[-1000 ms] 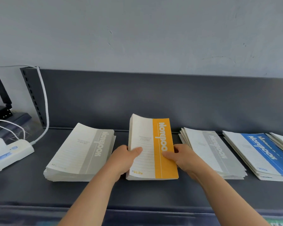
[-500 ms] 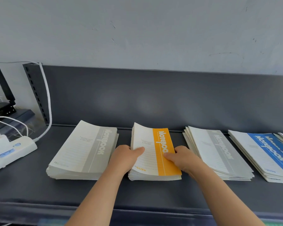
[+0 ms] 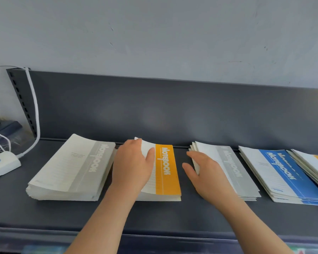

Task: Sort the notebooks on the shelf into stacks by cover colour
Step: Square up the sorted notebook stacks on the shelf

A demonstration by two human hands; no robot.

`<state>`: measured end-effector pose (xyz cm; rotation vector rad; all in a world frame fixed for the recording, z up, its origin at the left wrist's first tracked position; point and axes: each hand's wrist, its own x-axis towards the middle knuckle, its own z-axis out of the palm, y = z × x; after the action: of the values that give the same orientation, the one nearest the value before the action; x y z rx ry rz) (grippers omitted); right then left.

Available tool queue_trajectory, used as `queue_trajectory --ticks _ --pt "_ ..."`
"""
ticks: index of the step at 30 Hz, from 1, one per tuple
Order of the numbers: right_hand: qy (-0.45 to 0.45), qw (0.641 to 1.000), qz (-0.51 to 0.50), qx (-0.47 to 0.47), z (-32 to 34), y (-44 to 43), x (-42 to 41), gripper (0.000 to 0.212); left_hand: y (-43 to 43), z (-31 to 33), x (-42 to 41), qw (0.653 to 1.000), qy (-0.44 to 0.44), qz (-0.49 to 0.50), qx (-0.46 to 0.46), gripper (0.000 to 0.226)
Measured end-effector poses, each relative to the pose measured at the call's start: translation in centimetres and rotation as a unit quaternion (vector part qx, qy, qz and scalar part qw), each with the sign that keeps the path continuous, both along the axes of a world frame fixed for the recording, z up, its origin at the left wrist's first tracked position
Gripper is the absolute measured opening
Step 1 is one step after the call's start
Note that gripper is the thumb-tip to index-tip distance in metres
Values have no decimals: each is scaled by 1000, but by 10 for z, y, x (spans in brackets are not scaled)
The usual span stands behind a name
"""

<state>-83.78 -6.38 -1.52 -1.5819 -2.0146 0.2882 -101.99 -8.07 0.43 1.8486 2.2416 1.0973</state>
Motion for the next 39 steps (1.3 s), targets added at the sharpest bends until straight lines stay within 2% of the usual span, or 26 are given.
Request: queue_trajectory --ticks 3,7,14,17,21,25,27,29,31,32,34,35,37,39 --pt "-33 999 -21 35 4 1 34 48 1 4 37 999 8 -41 14 49" --pt "-61 995 -82 21 3 5 86 47 10 -6 81 996 17 -86 -8 43" --pt "-29 989 -112 -89 -20 26 130 30 43 -35 145 982 -3 -105 -156 44" --pt "-11 985 -102 -139 -33 31 132 26 52 -42 159 971 -81 -98 -203 44" --pt "23 987 -92 -130 -43 30 134 37 61 -34 162 952 -220 -73 -202 45" --pt "49 988 -84 -119 -43 23 136 43 70 -33 160 885 -402 -69 -224 40" --pt "69 987 -80 -118 -42 20 138 44 66 -34 162 873 -415 -85 -244 34" --pt "106 985 -70 -114 -40 17 140 47 60 -34 162 868 -423 -100 -242 31" --pt "192 973 -65 -115 -34 16 142 47 52 -31 158 847 -461 -143 -222 30" --pt "247 960 -62 -113 -29 17 142 40 47 -28 155 842 -472 -166 -203 29" --pt "356 929 -41 -97 -15 19 144 28 37 -20 147 848 -458 -217 -155 29" --pt "397 914 -28 -72 -8 21 146 28 33 -16 142 858 -435 -242 -130 30" --pt "432 902 -5 -19 4 22 149 32 27 -9 135 870 -395 -279 -99 34" --pt "416 909 12 1 4 20 147 31 25 -9 133 874 -371 -292 -114 41"
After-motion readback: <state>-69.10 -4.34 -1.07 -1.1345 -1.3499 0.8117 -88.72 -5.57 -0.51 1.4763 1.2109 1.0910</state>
